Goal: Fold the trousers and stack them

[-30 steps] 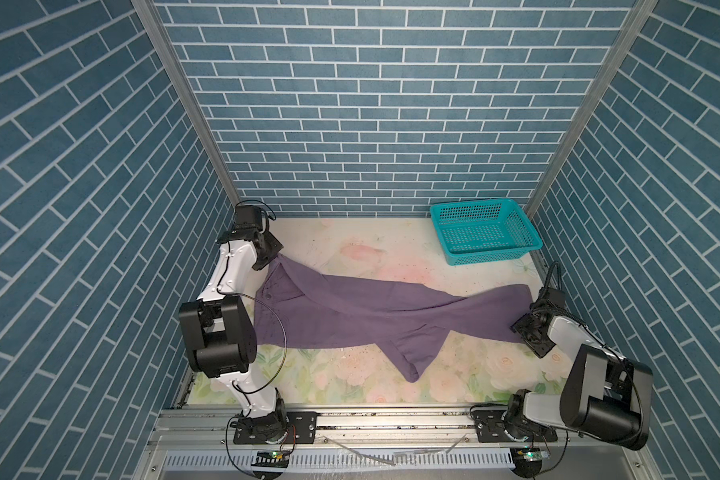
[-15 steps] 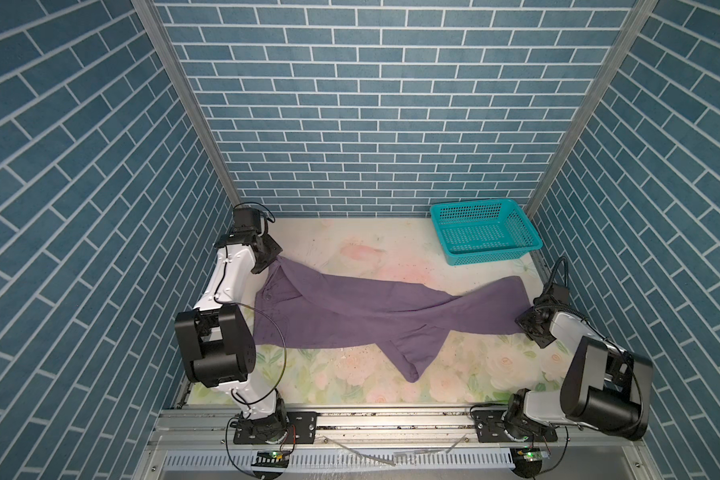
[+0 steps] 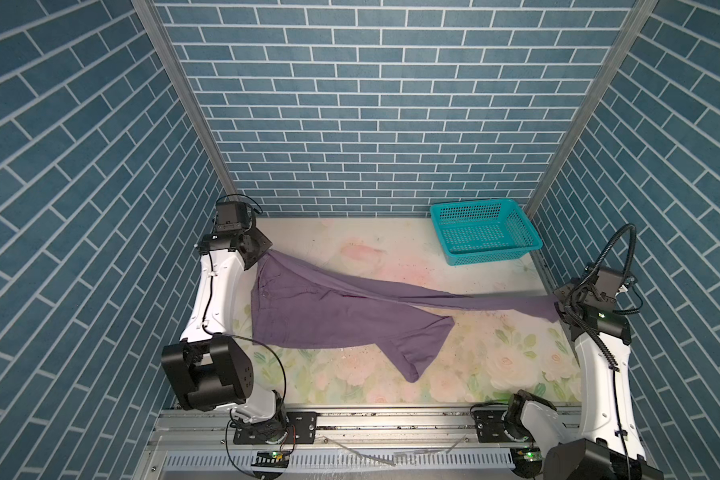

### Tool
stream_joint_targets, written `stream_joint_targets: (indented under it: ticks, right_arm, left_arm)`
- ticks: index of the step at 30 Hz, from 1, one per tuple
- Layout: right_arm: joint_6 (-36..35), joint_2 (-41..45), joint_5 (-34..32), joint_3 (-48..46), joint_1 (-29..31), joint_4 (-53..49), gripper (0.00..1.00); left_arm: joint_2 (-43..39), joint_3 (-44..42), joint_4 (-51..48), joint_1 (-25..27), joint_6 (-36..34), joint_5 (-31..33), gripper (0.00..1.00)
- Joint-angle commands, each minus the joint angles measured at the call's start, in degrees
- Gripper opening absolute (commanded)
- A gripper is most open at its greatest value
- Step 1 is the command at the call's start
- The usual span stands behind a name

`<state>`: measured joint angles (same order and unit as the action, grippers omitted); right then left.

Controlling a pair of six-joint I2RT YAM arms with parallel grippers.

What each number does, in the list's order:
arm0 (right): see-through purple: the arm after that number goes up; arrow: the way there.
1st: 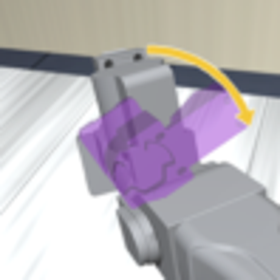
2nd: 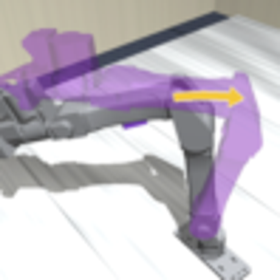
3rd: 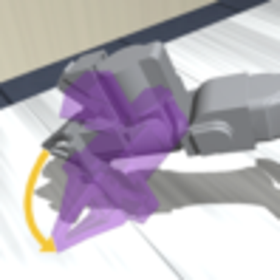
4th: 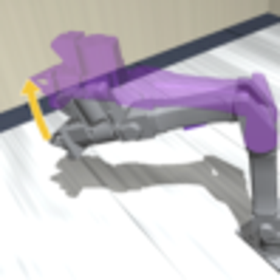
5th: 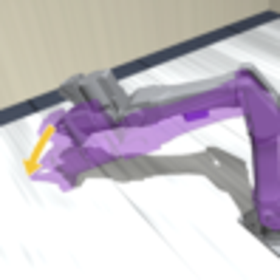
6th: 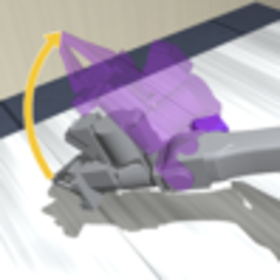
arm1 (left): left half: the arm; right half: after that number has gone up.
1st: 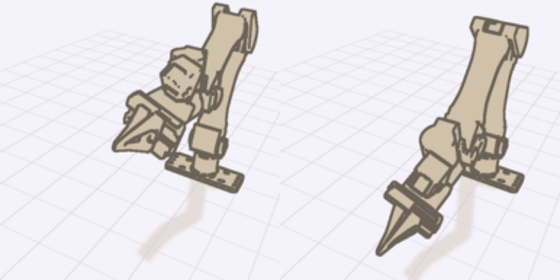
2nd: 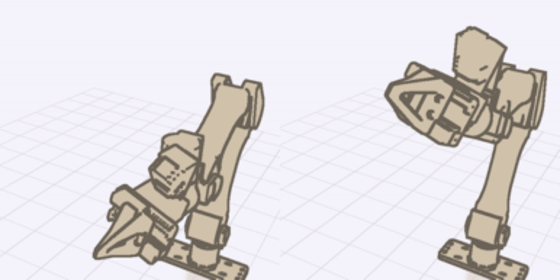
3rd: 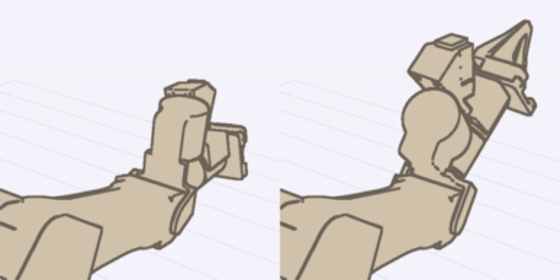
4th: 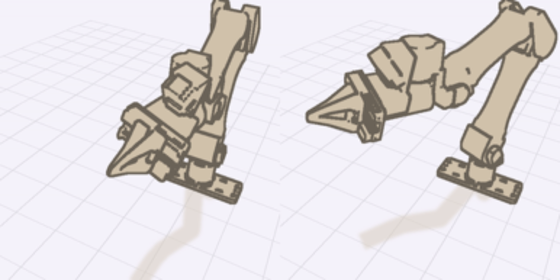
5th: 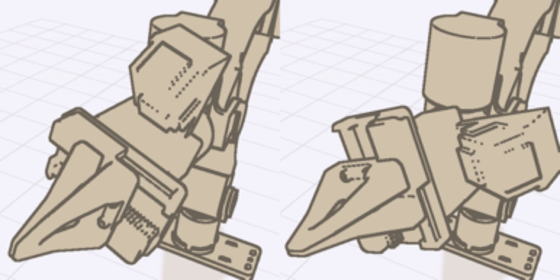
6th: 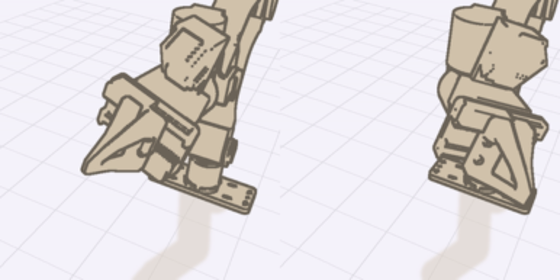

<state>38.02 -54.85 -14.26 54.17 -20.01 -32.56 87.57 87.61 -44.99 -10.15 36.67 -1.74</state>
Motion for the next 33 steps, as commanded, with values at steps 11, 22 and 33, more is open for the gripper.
stream_joint_targets:
  ticks: [11, 22, 33]
  right_arm:
    - [1.49, -25.59, 1.05, 9.69, -0.47, 10.98, 0.0]
    - [0.58, -41.48, 1.54, 14.74, 1.96, 14.21, 0.0]
    - [-2.65, -38.49, 1.75, 12.85, 4.4, 11.94, 0.41]
  left_arm:
    - [17.63, 12.83, 7.39, 0.68, -0.33, -4.54, 0.0]
    - [37.54, 32.65, 0.34, 6.72, -1.55, 0.87, 0.02]
    - [37.04, 32.55, -0.86, 7.15, -1.48, 3.14, 0.84]
